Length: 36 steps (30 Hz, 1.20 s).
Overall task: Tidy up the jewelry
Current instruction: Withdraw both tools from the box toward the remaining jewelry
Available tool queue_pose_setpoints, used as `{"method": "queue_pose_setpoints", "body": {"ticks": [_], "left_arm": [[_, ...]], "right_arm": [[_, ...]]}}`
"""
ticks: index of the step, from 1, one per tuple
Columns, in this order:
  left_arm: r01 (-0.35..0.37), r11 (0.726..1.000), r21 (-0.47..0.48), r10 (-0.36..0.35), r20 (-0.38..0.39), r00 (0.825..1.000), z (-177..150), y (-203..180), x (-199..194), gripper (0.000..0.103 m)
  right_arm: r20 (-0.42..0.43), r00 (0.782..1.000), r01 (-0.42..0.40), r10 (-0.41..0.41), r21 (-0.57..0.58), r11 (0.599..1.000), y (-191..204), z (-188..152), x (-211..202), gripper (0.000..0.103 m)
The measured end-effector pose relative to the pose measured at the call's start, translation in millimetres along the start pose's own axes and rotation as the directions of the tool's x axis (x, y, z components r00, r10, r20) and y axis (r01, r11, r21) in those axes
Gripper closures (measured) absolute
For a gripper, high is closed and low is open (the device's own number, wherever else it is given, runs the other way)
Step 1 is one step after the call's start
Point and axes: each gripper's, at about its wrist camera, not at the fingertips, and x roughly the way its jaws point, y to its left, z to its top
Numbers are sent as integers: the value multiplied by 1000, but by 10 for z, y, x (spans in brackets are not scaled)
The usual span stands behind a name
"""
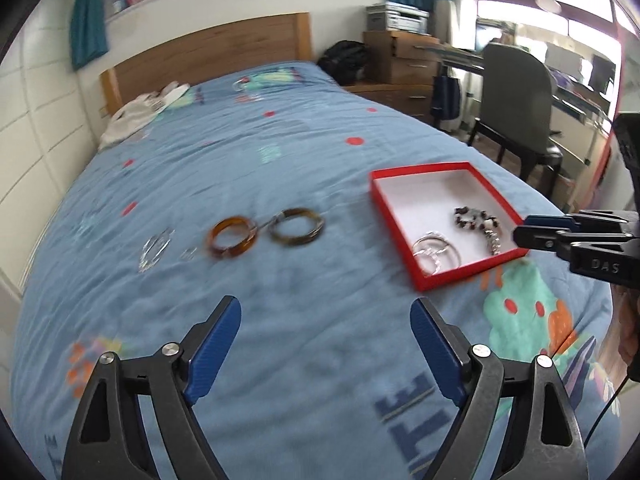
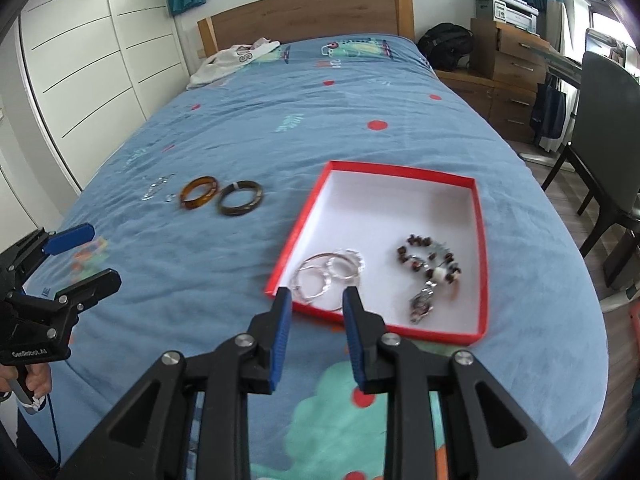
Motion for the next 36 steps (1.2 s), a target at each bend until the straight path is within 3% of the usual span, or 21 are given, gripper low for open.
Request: {"method": "queue_pose_setpoints", "body": {"ticks": [12,20,31,36], "left_arm": [[-118,980,-162,123,17,992,-559,868,-640,16],[-195,960,-203,200,5,980,-813,1269,-958,16],[-246,935,-254,245,-38,969,-981,1629,-913,14],[-245,934,-259,241,-49,969,-942,1741,-737,8]], "right_arm": [[39,999,-36,36,-12,999,471,-109,-233,76],[67,996,-57,58,-8,998,732,-128,-259,69],[63,996,-61,62,-23,998,1019,-13,-89,66],[58,997,-49,50,-25,998,1121,75,114,55]]}}
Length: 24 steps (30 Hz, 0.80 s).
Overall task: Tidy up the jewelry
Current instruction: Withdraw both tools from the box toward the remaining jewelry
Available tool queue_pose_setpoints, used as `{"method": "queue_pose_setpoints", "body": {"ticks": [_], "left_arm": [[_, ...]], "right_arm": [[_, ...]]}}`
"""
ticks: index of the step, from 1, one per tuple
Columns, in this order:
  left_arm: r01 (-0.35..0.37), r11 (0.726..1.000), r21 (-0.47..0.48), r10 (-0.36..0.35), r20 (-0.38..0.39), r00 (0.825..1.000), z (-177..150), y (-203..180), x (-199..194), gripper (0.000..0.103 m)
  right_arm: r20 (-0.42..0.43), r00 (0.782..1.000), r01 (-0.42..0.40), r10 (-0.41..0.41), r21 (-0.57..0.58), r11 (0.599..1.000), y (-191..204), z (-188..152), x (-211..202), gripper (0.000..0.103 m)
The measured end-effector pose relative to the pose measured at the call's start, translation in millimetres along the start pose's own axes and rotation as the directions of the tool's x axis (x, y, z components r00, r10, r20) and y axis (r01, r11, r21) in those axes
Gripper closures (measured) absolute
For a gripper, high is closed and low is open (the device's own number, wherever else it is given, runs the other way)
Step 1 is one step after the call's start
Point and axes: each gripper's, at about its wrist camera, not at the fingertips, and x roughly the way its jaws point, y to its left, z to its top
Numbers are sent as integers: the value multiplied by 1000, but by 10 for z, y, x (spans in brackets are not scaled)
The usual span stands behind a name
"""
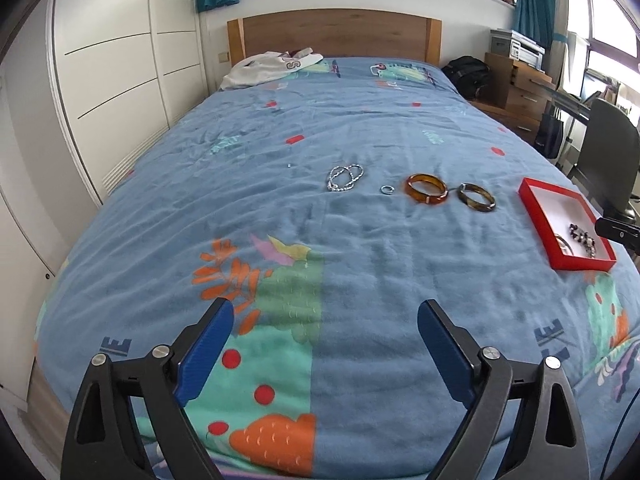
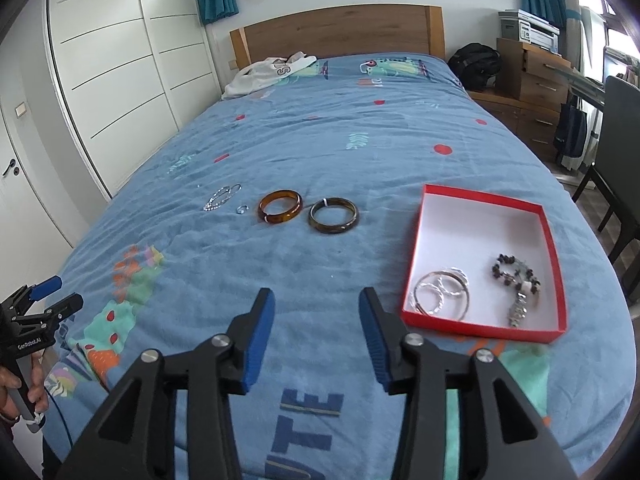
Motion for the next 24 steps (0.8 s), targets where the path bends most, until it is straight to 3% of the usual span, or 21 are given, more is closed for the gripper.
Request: {"method": "queue_pose_setpoints", "body": {"ticks": [3,9,24], "left_arm": [[5,1000,-5,-5,-8,1000,76,17,174,7],[48,999,9,-47,-28,998,301,-37,666,8],[160,984,80,-152,-99,983,940,-553,2124,16]], "right_arm": [[-14,1000,1,-1,4,1000,45,49,181,44],[-43,999,20,-20,2,1000,113,150,633,33],[-130,991,45,-42,22,999,-57,453,1902,31]]}}
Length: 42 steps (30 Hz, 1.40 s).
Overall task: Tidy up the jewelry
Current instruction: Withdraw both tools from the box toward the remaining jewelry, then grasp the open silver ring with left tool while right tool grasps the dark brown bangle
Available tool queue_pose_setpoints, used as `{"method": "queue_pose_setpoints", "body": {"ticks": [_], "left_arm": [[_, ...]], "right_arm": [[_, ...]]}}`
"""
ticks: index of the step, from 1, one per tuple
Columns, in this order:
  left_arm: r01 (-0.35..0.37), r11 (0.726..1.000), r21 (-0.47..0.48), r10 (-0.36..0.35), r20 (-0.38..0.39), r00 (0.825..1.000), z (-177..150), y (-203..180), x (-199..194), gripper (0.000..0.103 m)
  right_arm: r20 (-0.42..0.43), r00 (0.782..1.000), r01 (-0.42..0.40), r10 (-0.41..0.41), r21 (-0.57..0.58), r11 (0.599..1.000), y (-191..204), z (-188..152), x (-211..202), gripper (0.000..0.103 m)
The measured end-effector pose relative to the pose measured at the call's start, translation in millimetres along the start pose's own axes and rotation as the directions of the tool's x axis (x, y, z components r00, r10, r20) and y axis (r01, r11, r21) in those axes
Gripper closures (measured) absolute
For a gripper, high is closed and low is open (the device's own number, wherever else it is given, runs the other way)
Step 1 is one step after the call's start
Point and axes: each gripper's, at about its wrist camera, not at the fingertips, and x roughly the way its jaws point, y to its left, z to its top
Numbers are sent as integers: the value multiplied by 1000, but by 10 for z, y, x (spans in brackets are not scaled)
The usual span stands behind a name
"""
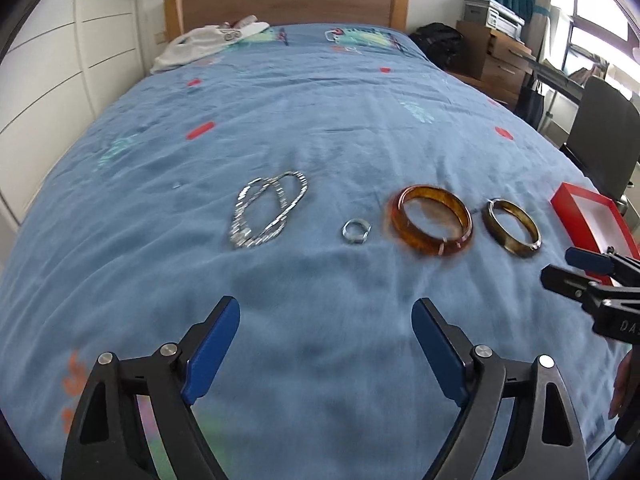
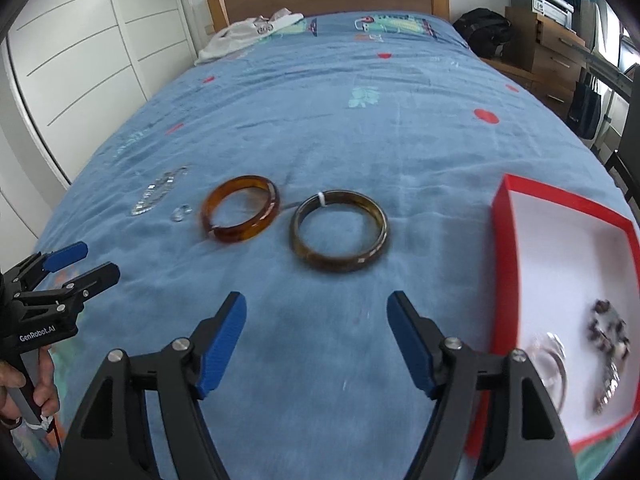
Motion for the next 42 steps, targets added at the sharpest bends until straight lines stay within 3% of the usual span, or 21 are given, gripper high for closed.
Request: {"method": "queue_pose_setpoints", "body": {"ticks": [11,28,42], "left_arm": [[26,1000,4,-26,-33,999,269,9,566,24],[52,997,48,-51,-19,999,355,-130,694,50],[65,997,39,-65,-5,998,333,-117,701,50]], "right_arm": [[-8,1000,3,-3,3,1000,-82,205,458,31],[2,1000,-6,6,-4,1000,-171,421,596,31],[-53,998,-28,25,-57,998,-143,580,692,30]]}}
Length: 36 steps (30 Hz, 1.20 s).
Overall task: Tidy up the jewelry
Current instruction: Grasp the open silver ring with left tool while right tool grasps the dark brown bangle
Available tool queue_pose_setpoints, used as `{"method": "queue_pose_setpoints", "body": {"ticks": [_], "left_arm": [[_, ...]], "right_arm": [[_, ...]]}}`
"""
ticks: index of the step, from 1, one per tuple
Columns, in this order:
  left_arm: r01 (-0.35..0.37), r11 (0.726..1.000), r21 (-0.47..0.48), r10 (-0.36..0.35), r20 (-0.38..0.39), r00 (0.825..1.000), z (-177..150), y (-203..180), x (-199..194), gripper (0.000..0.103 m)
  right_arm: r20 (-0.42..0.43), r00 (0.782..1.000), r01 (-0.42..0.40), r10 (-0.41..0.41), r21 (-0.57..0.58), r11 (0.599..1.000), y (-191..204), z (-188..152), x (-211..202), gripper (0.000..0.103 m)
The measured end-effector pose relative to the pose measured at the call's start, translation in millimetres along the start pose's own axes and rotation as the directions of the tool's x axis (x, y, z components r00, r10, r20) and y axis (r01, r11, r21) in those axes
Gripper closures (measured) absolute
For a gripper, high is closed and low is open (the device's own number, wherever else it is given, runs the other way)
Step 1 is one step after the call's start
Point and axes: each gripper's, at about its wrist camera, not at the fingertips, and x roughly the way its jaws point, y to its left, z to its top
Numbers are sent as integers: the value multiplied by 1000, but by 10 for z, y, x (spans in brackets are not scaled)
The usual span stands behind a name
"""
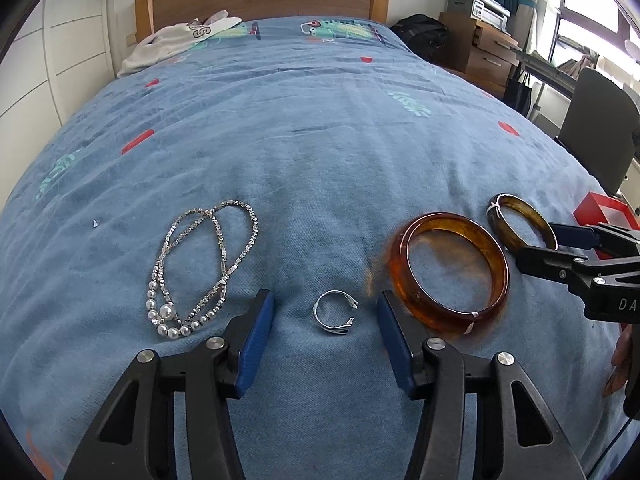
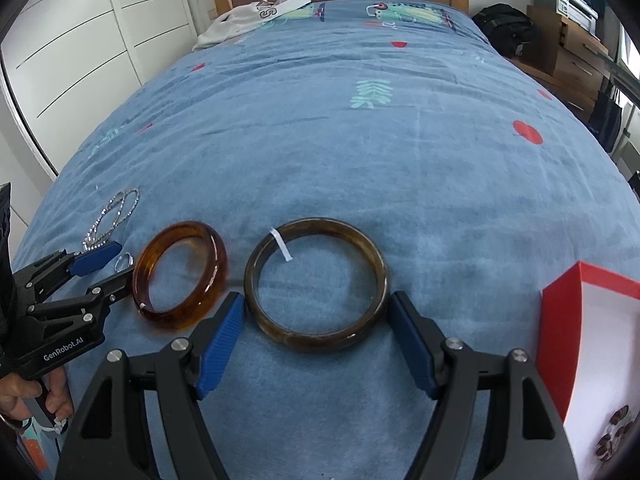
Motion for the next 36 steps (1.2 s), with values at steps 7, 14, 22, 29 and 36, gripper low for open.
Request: {"method": "queue_pose_setpoints", "body": {"ticks": [7,14,22,29,36], "left_arm": [[9,1000,-5,-9,3,1000,-9,14,-4,50],[20,1000,15,-20,14,1000,-16,-17,-18,69],[44,999,25,-44,21,999,-8,-35,-24,83],[59,998,23,-60,27,998,-6,-37,-104,83],[40,999,18,-41,38,998,-18,-36,-327,83]], "right_arm": [[-29,999,-25,24,-40,999,37,94,84,30],[-48,999,-22,20,-38,999,43,139,175,28],[0,1000,-26,26,-46,999,34,72,113,29],[62,998,-20,21,-25,999,69,25,-34,29],[127,990,-63,59,22,998,49,-29,-358,29]]}}
